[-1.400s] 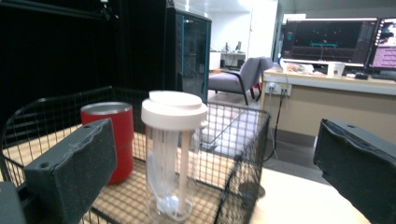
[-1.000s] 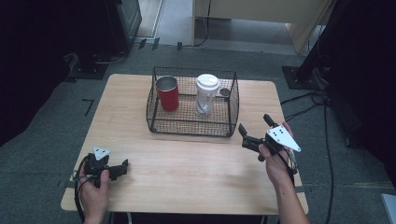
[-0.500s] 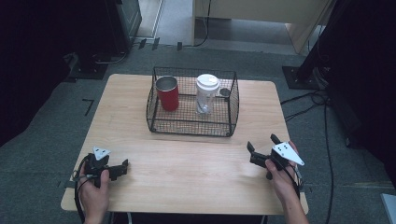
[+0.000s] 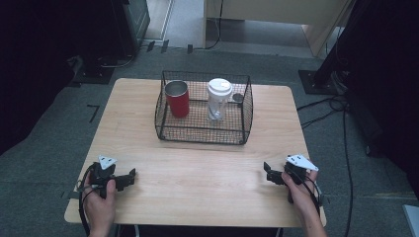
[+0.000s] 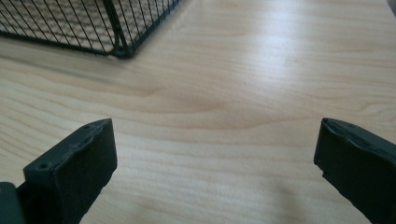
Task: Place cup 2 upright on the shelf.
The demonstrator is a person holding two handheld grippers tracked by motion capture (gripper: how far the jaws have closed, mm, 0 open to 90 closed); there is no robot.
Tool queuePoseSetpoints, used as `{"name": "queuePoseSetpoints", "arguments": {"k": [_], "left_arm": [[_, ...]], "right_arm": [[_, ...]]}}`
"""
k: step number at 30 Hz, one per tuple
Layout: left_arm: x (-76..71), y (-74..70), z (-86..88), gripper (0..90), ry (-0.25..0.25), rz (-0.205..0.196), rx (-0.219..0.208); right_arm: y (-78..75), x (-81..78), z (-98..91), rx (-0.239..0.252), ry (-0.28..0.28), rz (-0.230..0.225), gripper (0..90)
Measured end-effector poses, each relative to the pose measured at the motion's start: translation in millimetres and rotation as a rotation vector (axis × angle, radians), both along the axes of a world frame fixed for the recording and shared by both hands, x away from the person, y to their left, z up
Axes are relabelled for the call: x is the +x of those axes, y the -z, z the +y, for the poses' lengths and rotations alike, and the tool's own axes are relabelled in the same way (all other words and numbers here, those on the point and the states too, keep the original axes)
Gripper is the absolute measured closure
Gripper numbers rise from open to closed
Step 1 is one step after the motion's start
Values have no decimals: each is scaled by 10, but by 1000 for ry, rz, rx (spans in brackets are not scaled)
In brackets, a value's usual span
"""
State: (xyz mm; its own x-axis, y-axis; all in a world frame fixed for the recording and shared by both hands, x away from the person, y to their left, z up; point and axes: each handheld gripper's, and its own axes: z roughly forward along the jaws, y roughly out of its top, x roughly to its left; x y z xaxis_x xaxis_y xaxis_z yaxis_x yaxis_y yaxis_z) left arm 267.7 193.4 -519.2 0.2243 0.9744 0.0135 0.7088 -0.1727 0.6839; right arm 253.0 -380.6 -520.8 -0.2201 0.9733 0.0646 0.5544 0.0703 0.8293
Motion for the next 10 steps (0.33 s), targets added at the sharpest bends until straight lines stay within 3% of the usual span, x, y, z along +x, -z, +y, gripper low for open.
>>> {"name": "queuePoseSetpoints", "arguments": {"k": [8, 10], "left_arm": [[0, 0, 1, 0, 0, 0, 1], [0, 1, 0, 0, -1, -1, 0]], "right_arm": [[51, 24, -18, -82, -19, 157, 0], [57, 28, -31, -80, -16, 174, 0]]}}
